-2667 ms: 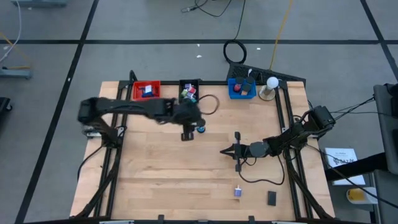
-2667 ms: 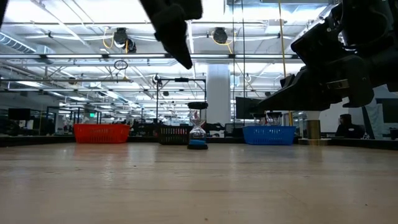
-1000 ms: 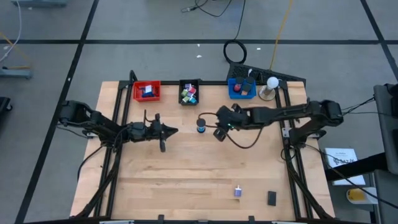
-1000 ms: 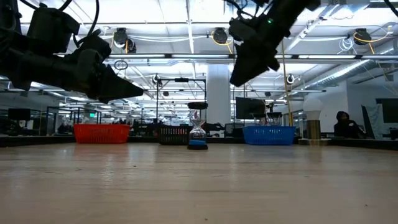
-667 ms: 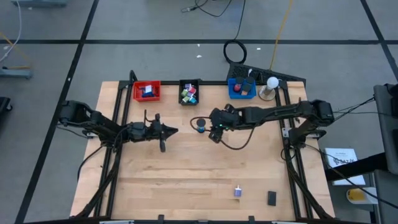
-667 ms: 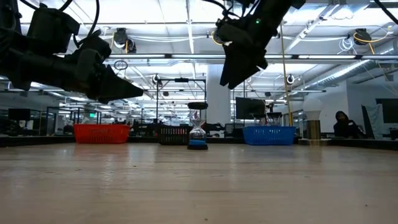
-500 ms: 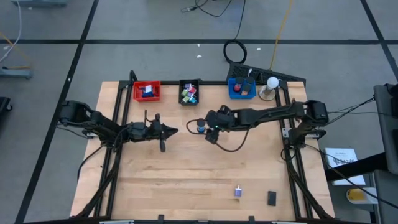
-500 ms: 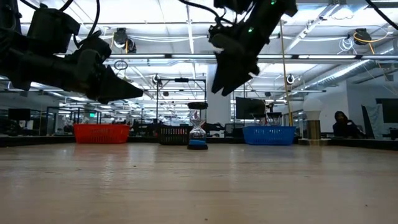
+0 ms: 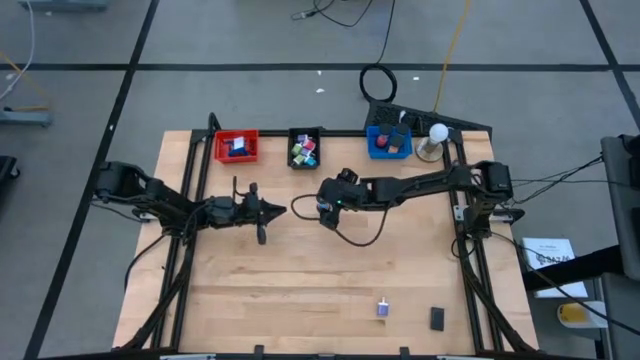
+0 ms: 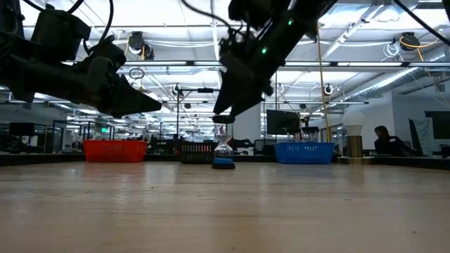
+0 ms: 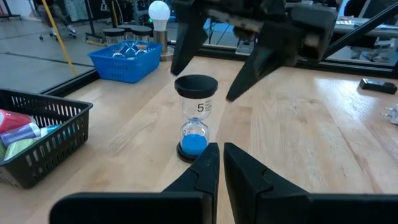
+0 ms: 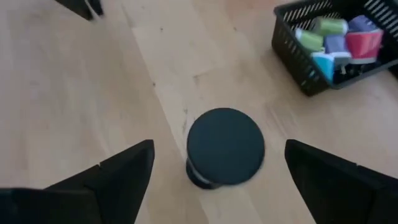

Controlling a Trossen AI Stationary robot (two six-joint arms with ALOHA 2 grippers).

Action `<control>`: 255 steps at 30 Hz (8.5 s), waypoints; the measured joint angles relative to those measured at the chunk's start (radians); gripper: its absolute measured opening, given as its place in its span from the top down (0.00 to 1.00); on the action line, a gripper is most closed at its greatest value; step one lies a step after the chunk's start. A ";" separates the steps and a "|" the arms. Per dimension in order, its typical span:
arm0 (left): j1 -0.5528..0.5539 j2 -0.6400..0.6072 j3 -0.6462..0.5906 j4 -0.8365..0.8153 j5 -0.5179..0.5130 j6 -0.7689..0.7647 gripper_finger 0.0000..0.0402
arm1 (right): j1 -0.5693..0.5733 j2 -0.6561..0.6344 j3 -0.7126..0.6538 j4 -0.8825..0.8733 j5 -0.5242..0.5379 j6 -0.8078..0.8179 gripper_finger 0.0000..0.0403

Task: Pick & Place Office items
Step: Put the blue hourglass into the blue bin, then put the black digital clock into the red bin

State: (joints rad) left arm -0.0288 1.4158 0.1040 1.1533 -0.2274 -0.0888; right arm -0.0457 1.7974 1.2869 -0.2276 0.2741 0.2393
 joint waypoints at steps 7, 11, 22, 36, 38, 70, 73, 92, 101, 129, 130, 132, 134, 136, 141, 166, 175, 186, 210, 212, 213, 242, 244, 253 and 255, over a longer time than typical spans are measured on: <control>0.000 0.000 0.000 -0.007 0.000 0.000 0.92 | -0.010 0.077 0.000 0.064 0.011 0.001 0.19; 0.000 0.000 0.000 -0.012 0.000 -0.001 0.92 | -0.012 0.081 0.000 0.093 0.011 0.015 0.28; 0.000 0.000 0.000 -0.029 0.000 -0.004 0.92 | -0.030 0.074 0.000 0.059 0.037 0.055 0.49; 0.000 0.000 0.000 -0.036 0.000 -0.007 0.92 | -0.042 -0.205 -0.191 -0.078 0.118 0.131 0.49; 0.000 0.000 0.000 -0.036 0.000 -0.007 0.92 | -0.048 -0.255 -0.278 -0.057 0.119 0.158 0.49; 0.000 0.000 0.000 -0.036 -0.009 -0.004 0.92 | -0.178 -0.359 -0.209 -0.413 -0.096 0.141 0.20; 0.000 0.000 0.000 -0.036 -0.009 -0.004 0.92 | -0.178 -0.312 -0.209 -0.459 -0.097 0.111 0.21; 0.000 0.000 0.000 -0.036 -0.009 -0.003 0.92 | -0.235 -0.240 -0.208 -0.447 -0.145 0.074 0.51; 0.000 0.000 0.000 -0.036 -0.009 -0.003 0.92 | -0.348 -0.266 0.009 -0.523 -0.012 0.050 0.51; 0.000 0.000 0.000 -0.039 -0.009 -0.001 0.92 | -0.624 -0.265 -0.111 -0.295 -0.043 -0.093 0.51; 0.000 0.000 0.000 -0.038 -0.009 -0.001 0.92 | -0.624 -0.265 -0.111 -0.292 -0.043 -0.095 0.51; 0.000 0.000 0.000 -0.039 -0.009 -0.001 0.92 | -0.628 -0.264 -0.111 -0.294 -0.043 -0.095 0.51; 0.000 0.000 0.000 -0.039 -0.009 -0.001 0.92 | -0.631 -0.264 -0.112 -0.293 -0.041 -0.094 0.51; 0.000 0.000 0.000 -0.039 -0.009 -0.001 0.92 | -0.631 -0.264 -0.113 -0.285 -0.040 -0.093 0.51; 0.000 0.000 0.000 -0.039 -0.009 -0.001 0.92 | -0.631 -0.264 -0.113 -0.258 -0.043 -0.093 0.51; 0.000 0.000 0.000 -0.041 -0.009 -0.001 0.92 | -0.638 -0.129 -0.113 -0.232 -0.038 -0.128 0.41; 0.000 0.000 0.000 -0.042 -0.009 -0.001 0.92 | -0.631 -0.174 -0.113 -0.217 -0.008 -0.141 0.34; 0.000 0.000 0.000 -0.042 -0.009 -0.001 0.92 | -0.600 -0.305 -0.112 -0.316 0.058 -0.147 0.56; -0.025 0.028 0.157 -0.127 0.122 0.078 0.92 | -0.305 -0.645 -0.479 0.145 0.165 -0.233 1.00; -0.060 0.061 0.197 -0.129 0.092 0.110 0.92 | -0.255 -0.700 -0.559 0.235 0.116 -0.196 1.00; -0.076 0.079 0.212 -0.136 0.074 0.123 0.92 | -0.227 -0.720 -0.594 0.266 0.108 -0.171 1.00; -0.158 0.489 0.481 -0.052 0.043 0.115 0.98 | 0.368 -0.571 -0.566 -0.238 0.402 0.533 1.00; -0.158 0.489 0.481 -0.053 0.043 0.113 0.95 | 0.392 -0.540 -0.548 -0.241 0.398 0.560 1.00; -0.159 0.489 0.481 -0.067 0.043 0.110 0.98 | 0.505 -0.474 -0.488 -0.198 0.386 0.589 0.99; -0.158 0.489 0.481 -0.067 0.043 0.110 0.99 | 0.523 -0.474 -0.488 -0.196 0.386 0.595 0.97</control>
State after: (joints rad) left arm -0.1871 1.9045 0.5854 1.0866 -0.1848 0.0216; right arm 0.4769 1.3238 0.7986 -0.4236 0.6599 0.8342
